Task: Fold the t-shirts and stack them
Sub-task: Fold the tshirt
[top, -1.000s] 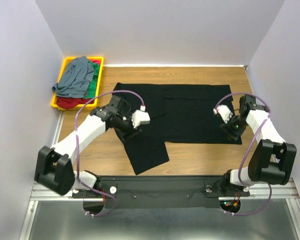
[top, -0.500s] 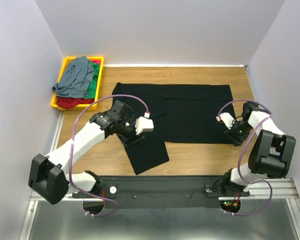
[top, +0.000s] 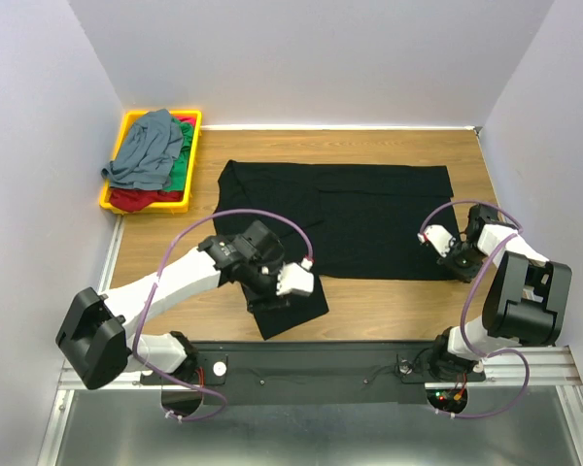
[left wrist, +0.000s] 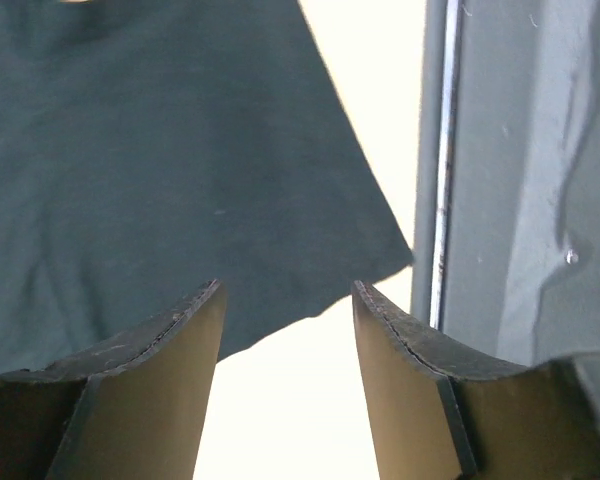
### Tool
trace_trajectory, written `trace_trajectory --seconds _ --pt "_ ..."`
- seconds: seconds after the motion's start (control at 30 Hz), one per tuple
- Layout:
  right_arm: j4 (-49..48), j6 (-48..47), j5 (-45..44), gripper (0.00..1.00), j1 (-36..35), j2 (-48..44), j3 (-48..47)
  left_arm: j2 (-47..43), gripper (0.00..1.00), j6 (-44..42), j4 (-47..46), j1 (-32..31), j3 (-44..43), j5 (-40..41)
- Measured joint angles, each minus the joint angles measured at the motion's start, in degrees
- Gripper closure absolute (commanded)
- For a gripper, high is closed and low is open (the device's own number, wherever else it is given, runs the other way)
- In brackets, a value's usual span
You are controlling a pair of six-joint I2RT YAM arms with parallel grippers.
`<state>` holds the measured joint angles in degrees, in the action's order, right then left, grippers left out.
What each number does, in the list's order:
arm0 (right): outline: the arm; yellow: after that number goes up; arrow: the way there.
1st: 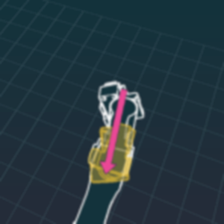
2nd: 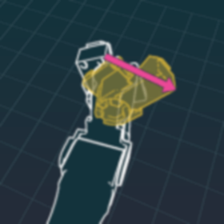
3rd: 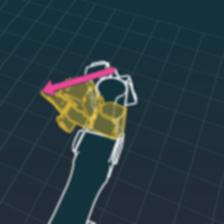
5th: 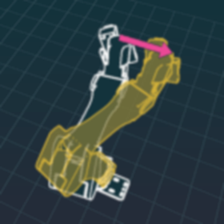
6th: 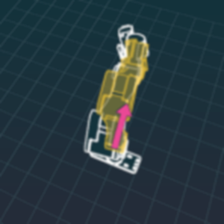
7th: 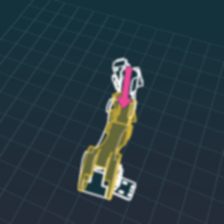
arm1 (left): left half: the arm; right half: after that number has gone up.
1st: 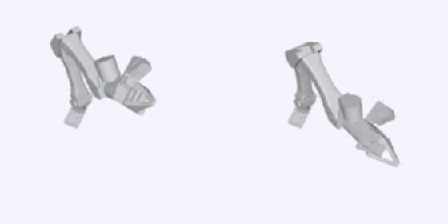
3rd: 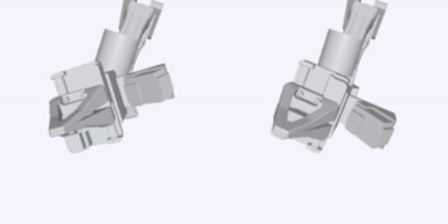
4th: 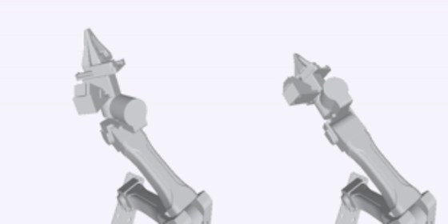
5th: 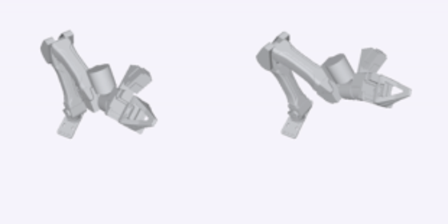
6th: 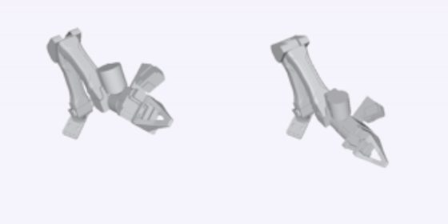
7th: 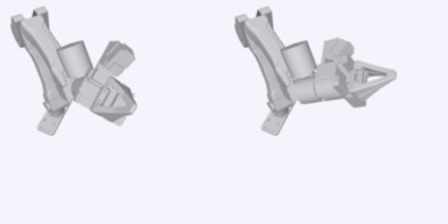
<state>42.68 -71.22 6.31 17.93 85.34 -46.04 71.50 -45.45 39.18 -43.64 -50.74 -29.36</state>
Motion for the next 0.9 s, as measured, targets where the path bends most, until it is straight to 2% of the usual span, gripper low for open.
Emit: trace_trajectory --seconds 0.5,0.63,0.73,0.8,0.83,0.9 --pt "-1.03 2.25 0.13 0.99 0.0 -0.42 -1.68 0.5 0.33 0.55 -1.66 -21.7 7.67 12.68" --pt "-1.09 2.54 0.59 0.99 0.0 -0.17 -2.99 3.48 0.34 1.27 -3.45 -24.28 8.87 15.41" --pt "-0.98 2.64 0.83 0.99 0.0 -0.09 -3.06 6.21 0.37 1.44 -5.05 -24.65 9.53 17.97" --pt "-0.94 2.67 0.98 0.99 0.0 -0.02 -3.06 7.5 0.46 1.44 -6.01 -24.65 10.16 19.3" --pt "-0.9 2.67 1.05 0.99 0.0 0.04 -3.06 7.85 0.54 1.38 -6.51 -24.68 10.25 20.17" --pt "-0.85 2.69 1.14 0.99 0.0 0.15 -3.06 7.96 0.61 1.44 -7.02 -24.72 10.32 20.87"
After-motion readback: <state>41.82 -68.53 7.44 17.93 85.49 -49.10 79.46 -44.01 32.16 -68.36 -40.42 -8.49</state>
